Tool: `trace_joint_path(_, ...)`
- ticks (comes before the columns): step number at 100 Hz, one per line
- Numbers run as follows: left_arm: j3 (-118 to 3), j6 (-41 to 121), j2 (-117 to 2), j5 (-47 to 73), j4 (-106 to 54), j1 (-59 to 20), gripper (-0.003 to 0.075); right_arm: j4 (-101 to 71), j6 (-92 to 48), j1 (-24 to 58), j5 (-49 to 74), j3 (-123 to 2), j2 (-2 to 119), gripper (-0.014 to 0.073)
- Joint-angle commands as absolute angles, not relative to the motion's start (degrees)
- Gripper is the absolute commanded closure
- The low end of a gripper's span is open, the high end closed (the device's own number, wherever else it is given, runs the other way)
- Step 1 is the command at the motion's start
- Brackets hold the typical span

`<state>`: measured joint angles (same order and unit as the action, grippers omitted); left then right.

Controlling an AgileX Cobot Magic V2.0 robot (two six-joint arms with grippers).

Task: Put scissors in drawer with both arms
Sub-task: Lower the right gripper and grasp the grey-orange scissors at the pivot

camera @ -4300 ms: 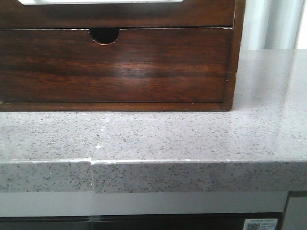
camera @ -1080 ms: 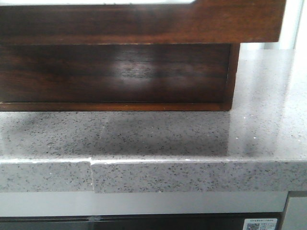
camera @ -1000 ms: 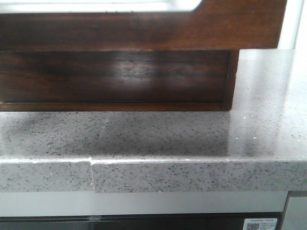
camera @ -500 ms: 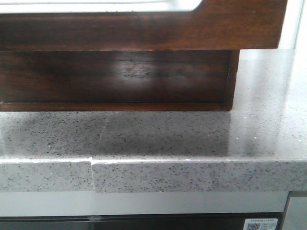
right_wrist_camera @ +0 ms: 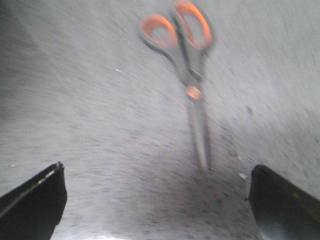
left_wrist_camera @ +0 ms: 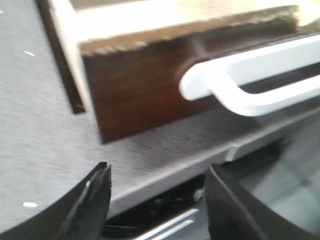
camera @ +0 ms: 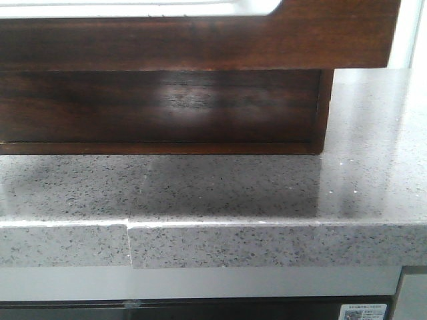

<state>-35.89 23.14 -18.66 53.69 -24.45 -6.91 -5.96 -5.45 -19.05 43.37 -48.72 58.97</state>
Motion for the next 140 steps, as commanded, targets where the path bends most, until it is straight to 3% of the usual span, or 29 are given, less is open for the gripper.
trace_joint_path(1,-38.35,22.43,-19.21,48.12,-21.71,-7.39,0.0334,-6.45,-7.63,-21.32,44.17,-53.67,63.73,-0.0076)
trace_joint_path(28,-38.35,22.55,-19.34,42.03,-21.72,-7.39,0.0334,-4.73,-8.58,-21.34,53.09,-65.90,80.34,-0.0070)
trace_joint_path(68,-38.35,22.55,-19.34,41.40,-21.82,-7.39,0.0334,-3.25,-10.67,-19.09,59.84,-80.43,95.27,0.0171)
trace_joint_path(112,-38.35,22.55,-19.34,41.40,-21.82,-7.39,0.0334,-1.43,-11.65,-19.09,65.65,-85.61,101.30,0.0207)
trace_joint_path(140,-38.35,22.55,-19.34,41.40,-21.82,-7.39,0.0334,-1.33,-12.77,-19.09,66.56,-85.61,101.59,0.0417)
